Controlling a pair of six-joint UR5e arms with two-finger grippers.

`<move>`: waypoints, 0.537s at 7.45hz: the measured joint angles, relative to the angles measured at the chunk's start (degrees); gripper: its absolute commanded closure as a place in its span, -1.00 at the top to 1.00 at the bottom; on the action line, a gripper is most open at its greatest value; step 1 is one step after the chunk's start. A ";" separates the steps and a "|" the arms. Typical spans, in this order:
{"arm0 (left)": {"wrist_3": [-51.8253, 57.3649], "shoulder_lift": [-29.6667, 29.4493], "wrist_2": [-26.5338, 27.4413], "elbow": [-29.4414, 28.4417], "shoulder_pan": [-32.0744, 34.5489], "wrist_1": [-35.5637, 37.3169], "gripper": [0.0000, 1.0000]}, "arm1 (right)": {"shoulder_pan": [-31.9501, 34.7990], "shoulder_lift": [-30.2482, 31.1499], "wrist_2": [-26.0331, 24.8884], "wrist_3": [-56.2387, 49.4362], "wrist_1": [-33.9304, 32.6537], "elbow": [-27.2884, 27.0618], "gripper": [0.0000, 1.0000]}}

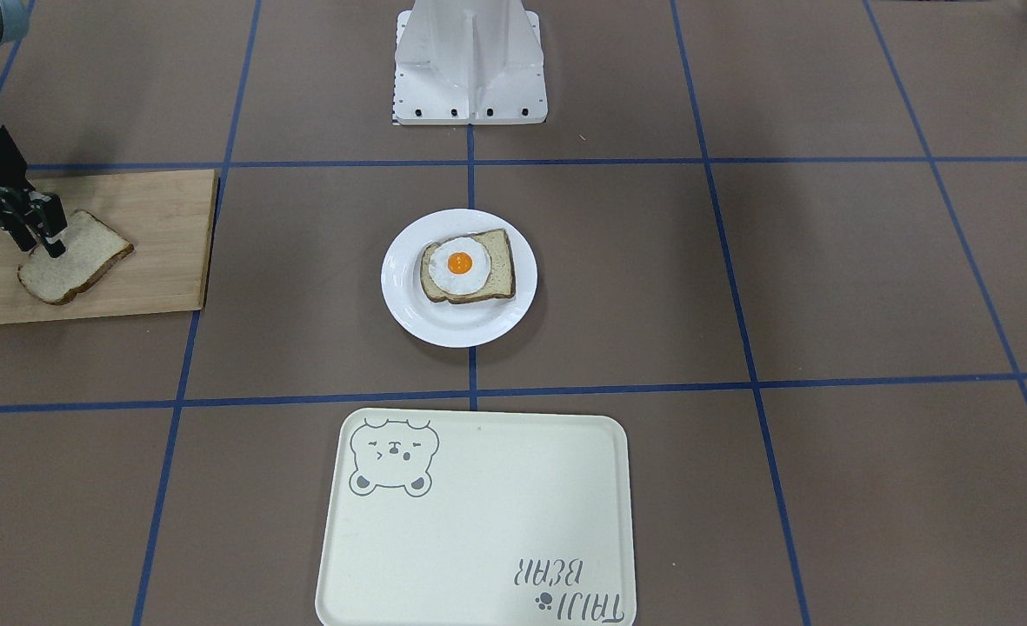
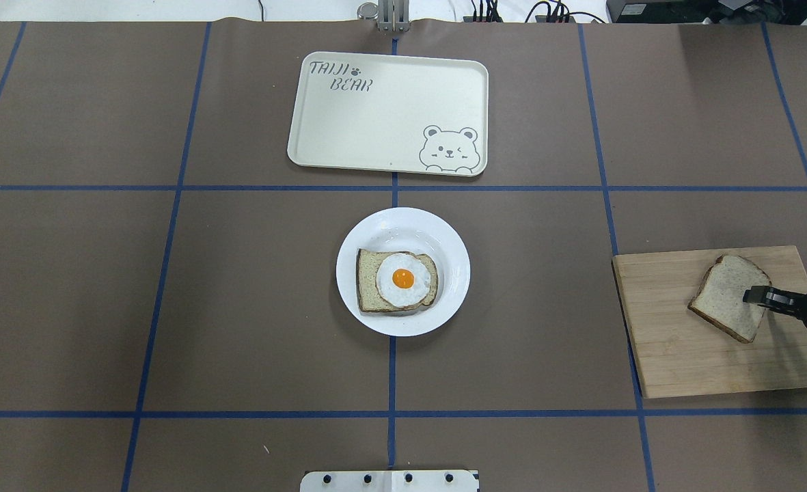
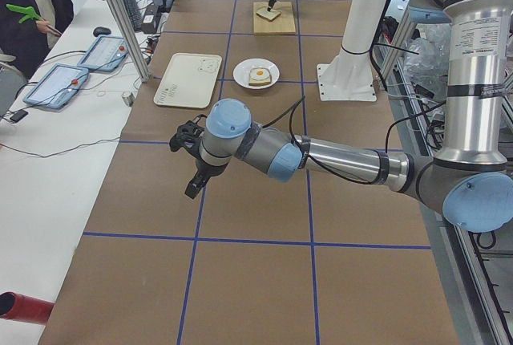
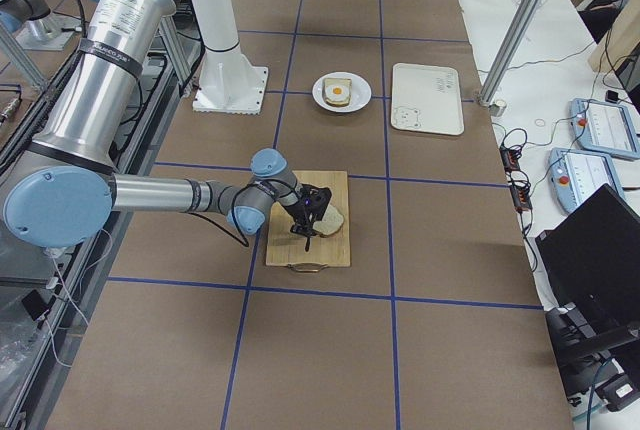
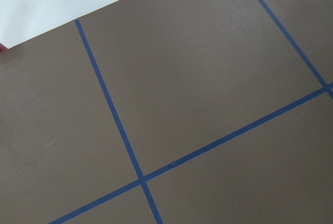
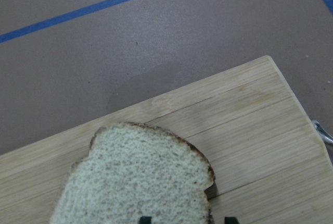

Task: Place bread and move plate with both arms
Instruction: 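Lower the right gripper onto the bread slice on the bamboo board and grasp it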

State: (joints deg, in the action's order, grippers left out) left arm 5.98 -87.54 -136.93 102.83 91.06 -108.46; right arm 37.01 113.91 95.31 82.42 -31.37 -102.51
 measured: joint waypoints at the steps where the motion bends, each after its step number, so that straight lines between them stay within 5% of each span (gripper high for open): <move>1: 0.00 0.00 0.00 0.00 0.01 0.00 0.96 | -0.24 0.00 -0.04 -0.06 -0.01 0.01 -1.00; 4: 0.00 0.06 0.00 0.06 0.08 0.00 0.96 | -0.38 0.05 0.53 -0.69 0.21 -0.58 -1.00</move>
State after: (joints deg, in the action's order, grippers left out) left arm 5.98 -87.48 -136.93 102.89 91.13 -108.46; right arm 36.63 113.95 95.84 81.74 -31.16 -103.08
